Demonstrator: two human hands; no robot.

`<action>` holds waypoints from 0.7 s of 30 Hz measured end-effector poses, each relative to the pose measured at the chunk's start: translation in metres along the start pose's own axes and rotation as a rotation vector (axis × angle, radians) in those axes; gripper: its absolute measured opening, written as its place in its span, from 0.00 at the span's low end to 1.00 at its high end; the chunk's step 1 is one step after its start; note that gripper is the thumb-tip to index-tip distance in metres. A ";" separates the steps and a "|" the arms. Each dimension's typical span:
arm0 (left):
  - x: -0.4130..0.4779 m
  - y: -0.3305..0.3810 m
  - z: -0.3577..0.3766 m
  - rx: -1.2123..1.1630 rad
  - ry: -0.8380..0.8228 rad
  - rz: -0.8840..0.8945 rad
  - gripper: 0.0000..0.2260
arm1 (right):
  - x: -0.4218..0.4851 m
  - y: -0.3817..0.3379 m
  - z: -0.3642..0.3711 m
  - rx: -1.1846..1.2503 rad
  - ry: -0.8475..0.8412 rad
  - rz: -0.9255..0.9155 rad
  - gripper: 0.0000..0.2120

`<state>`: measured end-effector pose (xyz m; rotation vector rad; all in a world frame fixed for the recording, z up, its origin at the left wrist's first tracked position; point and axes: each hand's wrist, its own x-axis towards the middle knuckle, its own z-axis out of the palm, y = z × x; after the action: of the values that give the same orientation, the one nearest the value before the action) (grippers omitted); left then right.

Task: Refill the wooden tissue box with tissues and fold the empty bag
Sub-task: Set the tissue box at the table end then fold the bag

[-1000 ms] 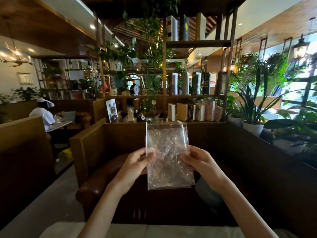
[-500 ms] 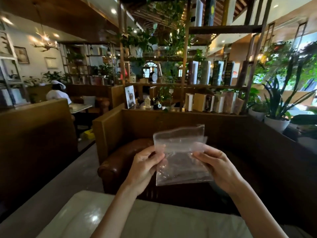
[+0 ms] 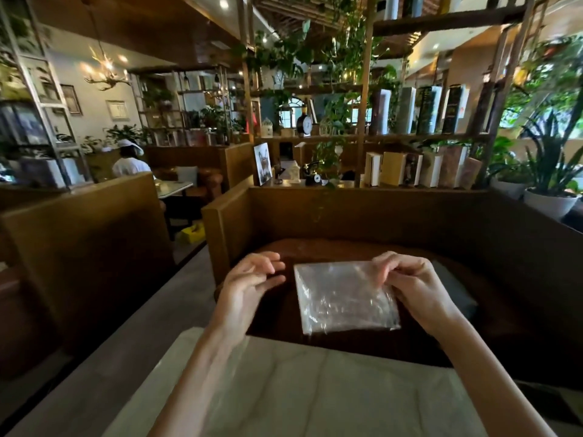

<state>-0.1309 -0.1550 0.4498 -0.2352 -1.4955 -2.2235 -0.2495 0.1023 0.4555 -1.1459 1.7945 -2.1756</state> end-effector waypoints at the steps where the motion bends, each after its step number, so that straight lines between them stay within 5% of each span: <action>1: -0.002 0.008 -0.004 0.206 -0.009 0.046 0.06 | 0.000 -0.005 0.004 -0.086 -0.047 -0.028 0.23; 4: -0.002 0.030 0.002 0.779 -0.385 -0.027 0.15 | 0.005 -0.018 0.025 -0.292 -0.237 -0.066 0.23; 6: -0.003 0.032 0.013 0.901 -0.614 -0.232 0.17 | 0.011 -0.026 0.044 -0.385 -0.319 -0.036 0.25; 8: -0.009 0.023 0.016 0.856 -0.666 -0.351 0.16 | 0.015 -0.030 0.055 -0.473 -0.386 0.019 0.24; 10: -0.020 0.009 0.010 0.677 -0.568 -0.388 0.14 | 0.013 -0.032 0.051 -0.379 -0.520 0.140 0.12; 11: -0.025 0.003 0.004 0.570 -0.493 -0.403 0.14 | 0.010 -0.032 0.046 -0.200 -0.568 0.234 0.14; 13: -0.037 -0.008 -0.009 0.380 -0.323 -0.425 0.15 | 0.000 -0.021 0.038 0.305 -0.472 0.449 0.40; 16: -0.049 -0.030 -0.019 0.266 -0.045 -0.418 0.17 | -0.032 0.018 0.051 0.202 -0.161 0.528 0.55; 21: -0.060 -0.066 -0.009 0.347 0.138 -0.414 0.14 | -0.075 0.061 0.086 -0.006 -0.167 0.514 0.23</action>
<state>-0.1069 -0.1263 0.3684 0.3598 -1.9516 -2.1656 -0.1680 0.0530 0.3684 -0.7303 1.7760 -1.7270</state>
